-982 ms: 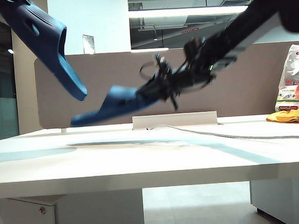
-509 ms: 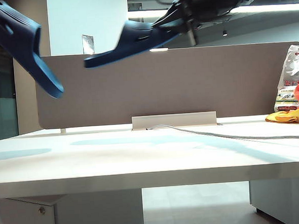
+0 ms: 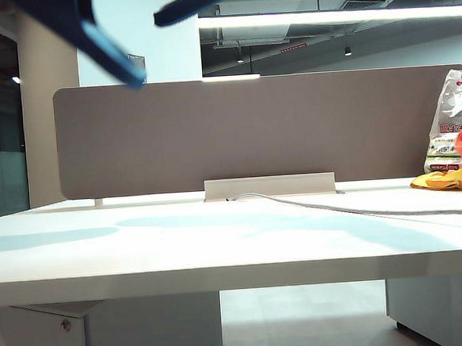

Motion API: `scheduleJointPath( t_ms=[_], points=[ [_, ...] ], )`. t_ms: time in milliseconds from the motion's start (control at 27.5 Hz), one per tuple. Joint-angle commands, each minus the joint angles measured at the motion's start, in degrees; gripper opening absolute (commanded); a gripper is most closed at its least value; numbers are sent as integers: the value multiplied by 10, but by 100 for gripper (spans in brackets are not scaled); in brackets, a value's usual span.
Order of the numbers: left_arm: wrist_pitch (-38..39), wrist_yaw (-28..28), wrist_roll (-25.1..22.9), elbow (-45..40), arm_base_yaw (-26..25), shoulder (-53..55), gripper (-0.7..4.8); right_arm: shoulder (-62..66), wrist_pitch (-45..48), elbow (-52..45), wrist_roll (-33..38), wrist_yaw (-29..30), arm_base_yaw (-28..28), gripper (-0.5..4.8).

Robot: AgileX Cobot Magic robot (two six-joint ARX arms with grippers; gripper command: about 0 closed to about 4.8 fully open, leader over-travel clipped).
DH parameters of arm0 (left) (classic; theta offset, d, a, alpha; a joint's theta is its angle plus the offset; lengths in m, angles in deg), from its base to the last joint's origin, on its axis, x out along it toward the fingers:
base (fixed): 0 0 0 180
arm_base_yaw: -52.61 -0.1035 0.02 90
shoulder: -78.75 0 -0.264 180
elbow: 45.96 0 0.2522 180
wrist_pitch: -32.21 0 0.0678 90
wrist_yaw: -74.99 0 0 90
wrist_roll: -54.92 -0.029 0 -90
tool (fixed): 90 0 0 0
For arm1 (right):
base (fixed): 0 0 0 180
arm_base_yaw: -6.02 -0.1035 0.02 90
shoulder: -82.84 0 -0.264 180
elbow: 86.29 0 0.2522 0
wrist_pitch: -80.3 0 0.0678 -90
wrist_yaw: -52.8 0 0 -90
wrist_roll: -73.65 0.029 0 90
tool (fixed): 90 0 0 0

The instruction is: Interlock the pair of blue slippers on the table with their fronts facing up.

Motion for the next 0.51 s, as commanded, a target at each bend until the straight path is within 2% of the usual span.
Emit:
scheduleJointPath(
  t_ms=[36, 109, 218, 255, 400, 509],
  points=[
    [-13, -9, -23, -33, -1, -27, -6, -35, -55, 3, -45, -39, 1, -2],
    [-25, 13, -31, -97, 0, -58, -6, -49, -76, 0, -63, -55, 1, -2],
    [-85, 22, -22, -208, 2, -119, -6, -70, -79, -18, -70, -67, 0, -2],
    [-99, 42, -22, -244, 2, -150, -6, -81, -82, -30, -76, -75, -2, -2],
    [-99, 56, -21, -285, 2, -215, -6, -137, -96, -115, -115, -167, -10, -2],
    [-100, 56, 3, -286, 2, -244, -6, -195, -59, -205, -123, -196, -10, -2]
  ],
)
